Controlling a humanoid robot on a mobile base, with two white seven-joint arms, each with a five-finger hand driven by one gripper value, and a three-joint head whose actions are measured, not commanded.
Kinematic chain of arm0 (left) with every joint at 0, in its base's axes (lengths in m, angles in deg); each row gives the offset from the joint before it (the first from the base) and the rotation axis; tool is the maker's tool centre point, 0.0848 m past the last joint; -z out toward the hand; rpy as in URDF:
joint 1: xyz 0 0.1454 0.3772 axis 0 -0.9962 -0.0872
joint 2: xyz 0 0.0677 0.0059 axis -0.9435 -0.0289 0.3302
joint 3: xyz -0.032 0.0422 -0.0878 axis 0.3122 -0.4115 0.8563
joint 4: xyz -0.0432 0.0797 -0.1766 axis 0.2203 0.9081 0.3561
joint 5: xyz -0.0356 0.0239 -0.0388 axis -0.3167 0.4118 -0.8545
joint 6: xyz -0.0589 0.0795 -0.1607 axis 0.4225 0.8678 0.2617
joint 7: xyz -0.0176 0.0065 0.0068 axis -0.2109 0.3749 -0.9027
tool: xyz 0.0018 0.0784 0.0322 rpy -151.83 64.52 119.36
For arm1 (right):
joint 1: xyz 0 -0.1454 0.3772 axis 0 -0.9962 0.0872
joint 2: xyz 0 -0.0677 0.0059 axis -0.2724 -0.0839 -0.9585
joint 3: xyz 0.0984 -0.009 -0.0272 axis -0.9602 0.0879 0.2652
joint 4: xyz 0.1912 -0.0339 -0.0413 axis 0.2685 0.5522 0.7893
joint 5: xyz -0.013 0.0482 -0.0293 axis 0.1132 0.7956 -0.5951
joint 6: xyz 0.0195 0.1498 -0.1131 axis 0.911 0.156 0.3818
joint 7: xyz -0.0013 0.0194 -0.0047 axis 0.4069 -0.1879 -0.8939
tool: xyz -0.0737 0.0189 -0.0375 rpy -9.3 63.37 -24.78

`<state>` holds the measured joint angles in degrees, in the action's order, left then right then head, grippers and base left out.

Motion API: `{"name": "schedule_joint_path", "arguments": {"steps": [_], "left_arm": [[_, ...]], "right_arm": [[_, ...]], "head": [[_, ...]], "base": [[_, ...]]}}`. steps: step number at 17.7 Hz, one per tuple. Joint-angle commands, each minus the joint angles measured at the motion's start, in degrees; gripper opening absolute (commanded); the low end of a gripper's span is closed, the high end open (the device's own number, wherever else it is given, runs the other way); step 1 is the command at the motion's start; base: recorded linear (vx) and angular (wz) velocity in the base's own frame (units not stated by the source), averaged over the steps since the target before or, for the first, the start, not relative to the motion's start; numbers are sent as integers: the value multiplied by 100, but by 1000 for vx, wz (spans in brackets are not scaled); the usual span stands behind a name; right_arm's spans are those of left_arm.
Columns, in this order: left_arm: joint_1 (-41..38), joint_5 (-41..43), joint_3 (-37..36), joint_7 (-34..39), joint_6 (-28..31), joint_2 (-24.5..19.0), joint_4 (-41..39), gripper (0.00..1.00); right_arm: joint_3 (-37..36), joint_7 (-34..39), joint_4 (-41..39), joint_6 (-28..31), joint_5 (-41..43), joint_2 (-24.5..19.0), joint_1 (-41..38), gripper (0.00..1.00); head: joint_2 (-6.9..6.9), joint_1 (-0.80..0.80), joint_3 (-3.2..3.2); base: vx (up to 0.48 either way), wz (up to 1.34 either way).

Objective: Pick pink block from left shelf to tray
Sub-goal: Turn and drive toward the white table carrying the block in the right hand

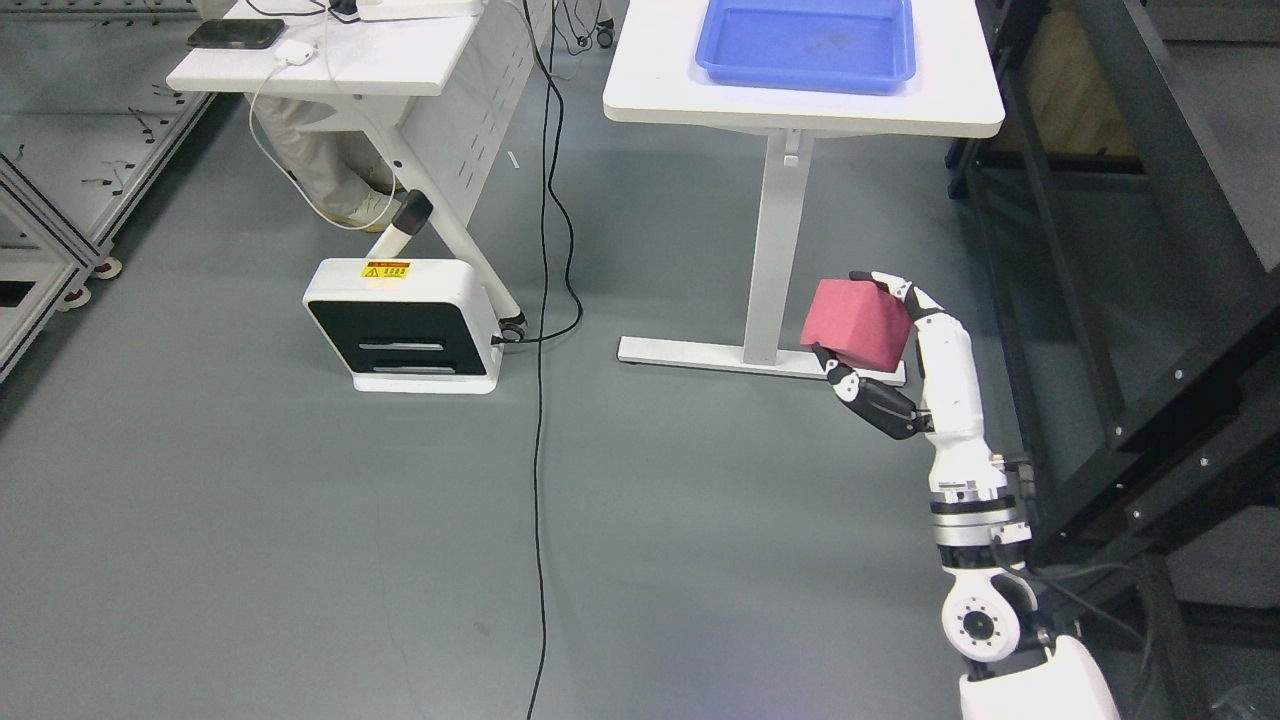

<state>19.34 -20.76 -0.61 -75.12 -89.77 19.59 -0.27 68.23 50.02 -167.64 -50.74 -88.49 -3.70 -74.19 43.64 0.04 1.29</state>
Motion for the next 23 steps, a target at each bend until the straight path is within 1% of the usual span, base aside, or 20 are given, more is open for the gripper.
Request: {"name": "schedule_joint_path", "arguments": {"steps": [1,23], "left_arm": [[-113,0,0,-1,-1,-100,-100,100],[-113,0,0,-1,-1,-100,-100,100]], "right_arm": [[155,-5,-199,-12,0,100,18,6],[190,-5,-243,-30,0,100,18,6]], "head": [[0,0,0],[1,0,0]], "base": [[273,-5],[264,-74]]}}
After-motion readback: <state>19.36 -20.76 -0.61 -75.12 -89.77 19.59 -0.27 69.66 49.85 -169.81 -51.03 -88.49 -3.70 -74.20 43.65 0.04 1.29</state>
